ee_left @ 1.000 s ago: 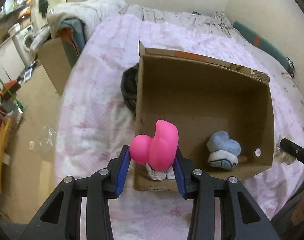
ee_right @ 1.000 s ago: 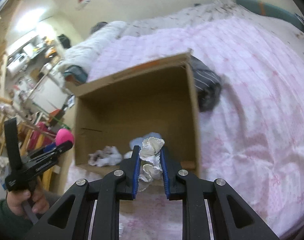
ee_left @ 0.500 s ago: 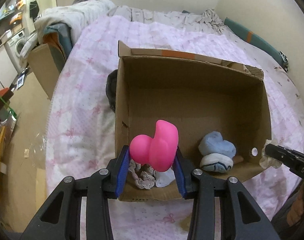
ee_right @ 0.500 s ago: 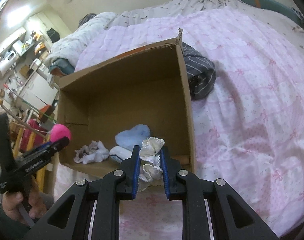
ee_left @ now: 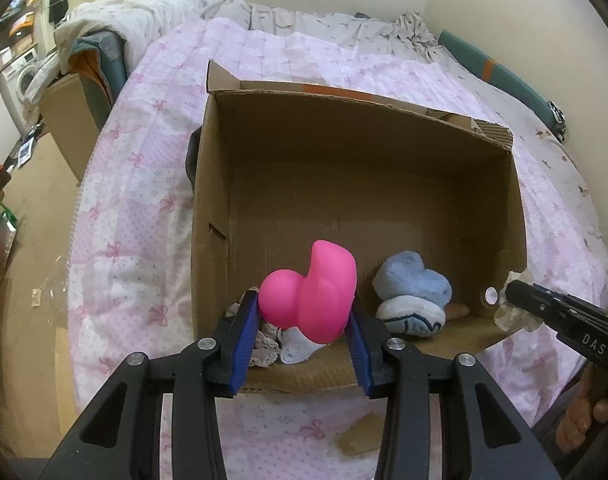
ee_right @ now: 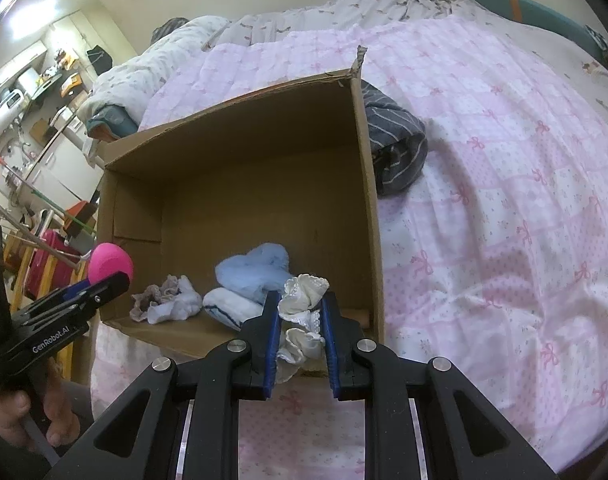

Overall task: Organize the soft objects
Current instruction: 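Carry the pink toy and cloth into the box and open both tools, then lift both tools out of the box toward the remaining items on the bed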

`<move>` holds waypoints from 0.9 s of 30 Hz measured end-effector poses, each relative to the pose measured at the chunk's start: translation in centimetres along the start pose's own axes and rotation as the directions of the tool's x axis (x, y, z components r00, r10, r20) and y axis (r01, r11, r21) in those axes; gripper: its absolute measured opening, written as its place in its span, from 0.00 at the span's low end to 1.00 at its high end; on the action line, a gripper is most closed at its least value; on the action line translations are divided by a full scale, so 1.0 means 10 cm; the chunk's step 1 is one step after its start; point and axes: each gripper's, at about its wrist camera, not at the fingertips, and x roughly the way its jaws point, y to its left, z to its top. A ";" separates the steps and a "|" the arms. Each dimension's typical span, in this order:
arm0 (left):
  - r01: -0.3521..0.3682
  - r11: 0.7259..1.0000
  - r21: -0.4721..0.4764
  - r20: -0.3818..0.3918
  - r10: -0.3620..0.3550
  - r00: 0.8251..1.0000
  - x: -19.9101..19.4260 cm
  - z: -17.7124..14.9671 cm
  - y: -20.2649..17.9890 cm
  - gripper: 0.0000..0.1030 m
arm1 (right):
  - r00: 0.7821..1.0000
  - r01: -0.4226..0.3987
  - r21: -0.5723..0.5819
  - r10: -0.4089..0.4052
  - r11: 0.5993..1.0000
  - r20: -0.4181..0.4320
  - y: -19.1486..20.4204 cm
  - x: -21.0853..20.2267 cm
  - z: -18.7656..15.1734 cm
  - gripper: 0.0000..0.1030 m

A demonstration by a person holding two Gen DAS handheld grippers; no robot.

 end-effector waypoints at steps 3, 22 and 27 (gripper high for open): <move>0.000 1.000 -0.007 0.004 0.000 1.000 -0.01 -0.01 0.01 0.37 | 1.000 -0.008 -0.005 0.008 1.000 0.007 0.02 0.00 0.00 0.21; -0.057 0.998 0.009 0.021 0.057 0.998 -0.01 -0.04 -0.03 0.65 | 1.000 0.001 0.003 -0.001 1.000 0.015 0.02 -0.01 0.01 0.61; -0.063 0.998 -0.012 0.027 0.064 0.998 -0.01 -0.02 0.02 0.65 | 0.997 -0.023 0.040 0.020 0.999 0.069 0.00 -0.10 0.03 0.80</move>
